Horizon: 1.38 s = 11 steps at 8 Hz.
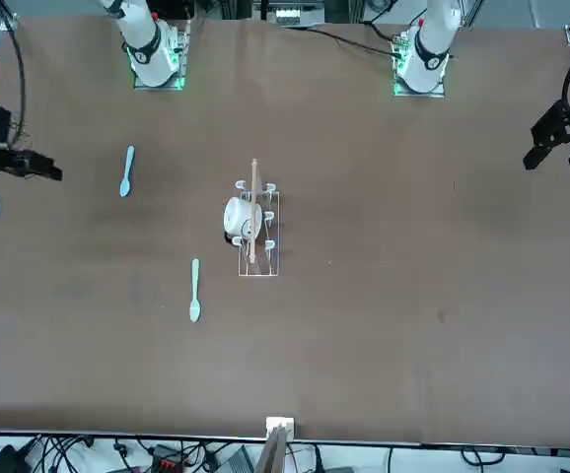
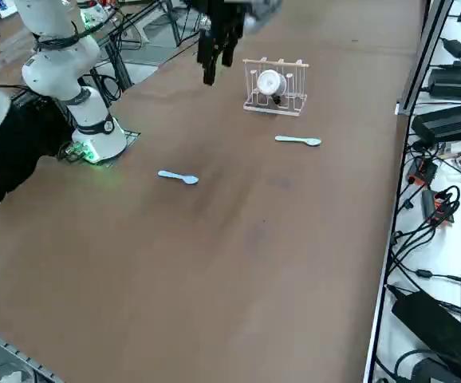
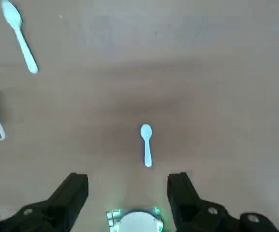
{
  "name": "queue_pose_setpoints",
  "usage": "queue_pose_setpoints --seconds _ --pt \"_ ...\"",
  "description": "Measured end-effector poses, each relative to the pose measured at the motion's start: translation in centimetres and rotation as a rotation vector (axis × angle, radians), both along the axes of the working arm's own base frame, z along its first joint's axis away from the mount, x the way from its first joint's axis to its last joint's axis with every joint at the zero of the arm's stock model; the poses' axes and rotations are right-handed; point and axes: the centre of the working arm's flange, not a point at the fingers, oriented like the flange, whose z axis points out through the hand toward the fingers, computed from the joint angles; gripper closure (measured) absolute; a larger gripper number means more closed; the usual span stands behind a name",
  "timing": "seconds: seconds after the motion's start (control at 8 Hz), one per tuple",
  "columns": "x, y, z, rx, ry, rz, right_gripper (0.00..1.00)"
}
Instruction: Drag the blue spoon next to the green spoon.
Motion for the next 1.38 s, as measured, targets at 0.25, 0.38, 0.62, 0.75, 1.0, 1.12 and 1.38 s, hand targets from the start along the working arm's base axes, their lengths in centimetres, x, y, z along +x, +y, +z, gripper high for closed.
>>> queue_pose_setpoints --seconds 0.25,0.38,0.62,0.75,1.0,1.12,1.38 --pt "-1.1 -0.1 -6.0 -0.001 -0.07 0.004 0.0" --pt "-2.9 0.1 -9.3 -0.001 -0.116 0.009 0.0" --pt "-8.0 0.6 -16.7 0.003 -0.158 0.019 0.0" --pt "-10.4 0.8 -19.6 0.005 -0.158 0.022 0.0" --pt "-12.8 0.9 -23.5 0.007 -0.175 0.025 0.0" --pt "-13.7 0.9 -25.1 0.008 -0.18 0.025 0.0" --pt "-15.1 0.8 -28.1 0.01 -0.167 0.02 0.0"
